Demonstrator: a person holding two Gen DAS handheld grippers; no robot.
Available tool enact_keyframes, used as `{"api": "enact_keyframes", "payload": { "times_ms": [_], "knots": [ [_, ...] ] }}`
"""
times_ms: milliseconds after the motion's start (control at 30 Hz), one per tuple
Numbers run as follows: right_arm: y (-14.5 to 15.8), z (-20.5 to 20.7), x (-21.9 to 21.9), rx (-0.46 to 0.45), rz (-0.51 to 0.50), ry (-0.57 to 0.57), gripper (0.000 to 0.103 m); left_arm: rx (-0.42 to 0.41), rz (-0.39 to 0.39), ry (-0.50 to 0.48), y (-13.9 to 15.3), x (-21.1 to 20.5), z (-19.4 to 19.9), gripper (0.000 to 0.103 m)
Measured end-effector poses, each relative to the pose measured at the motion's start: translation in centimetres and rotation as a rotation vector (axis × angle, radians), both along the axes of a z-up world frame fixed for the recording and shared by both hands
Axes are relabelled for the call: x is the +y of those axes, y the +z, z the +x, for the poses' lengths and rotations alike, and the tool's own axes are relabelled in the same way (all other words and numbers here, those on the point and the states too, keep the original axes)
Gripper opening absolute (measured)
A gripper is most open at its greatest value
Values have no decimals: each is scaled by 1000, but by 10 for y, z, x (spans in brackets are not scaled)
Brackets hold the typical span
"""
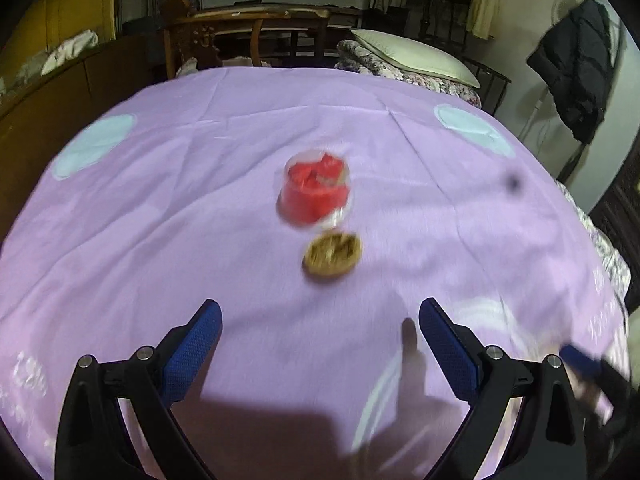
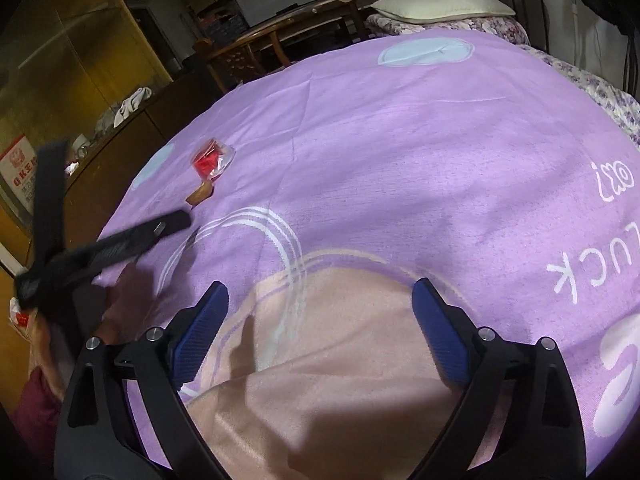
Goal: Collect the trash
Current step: 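Close the left tool on the brown walnut shell and lift it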
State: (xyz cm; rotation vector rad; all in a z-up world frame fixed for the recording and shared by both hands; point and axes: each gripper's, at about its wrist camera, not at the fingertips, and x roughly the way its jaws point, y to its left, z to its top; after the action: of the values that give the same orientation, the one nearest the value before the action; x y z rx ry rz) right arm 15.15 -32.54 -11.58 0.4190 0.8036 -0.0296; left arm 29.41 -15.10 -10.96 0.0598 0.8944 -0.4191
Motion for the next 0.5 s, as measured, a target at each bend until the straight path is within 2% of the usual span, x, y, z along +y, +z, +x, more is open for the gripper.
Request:
{"api": "enact_keyframes", "payload": {
  "times_ms": [100, 167, 200, 267, 500],
  "knots": [
    [0, 0, -1, -3, 7, 1, 91, 21, -20, 6, -3, -8, 20, 90],
    [0, 0, -1, -4, 10, 1, 91, 24, -20, 14, -5, -9, 25, 69],
    [0, 0, -1, -5, 10, 1, 91, 22, -29, 9, -5, -8, 24, 62],
    [0, 0, -1, -4, 10, 1, 91, 30, -57, -22, -6, -2, 21, 32],
    [2, 0, 2, -2, -11, -1, 91, -8, -58, 34, 1, 48, -7, 32]
  ]
}}
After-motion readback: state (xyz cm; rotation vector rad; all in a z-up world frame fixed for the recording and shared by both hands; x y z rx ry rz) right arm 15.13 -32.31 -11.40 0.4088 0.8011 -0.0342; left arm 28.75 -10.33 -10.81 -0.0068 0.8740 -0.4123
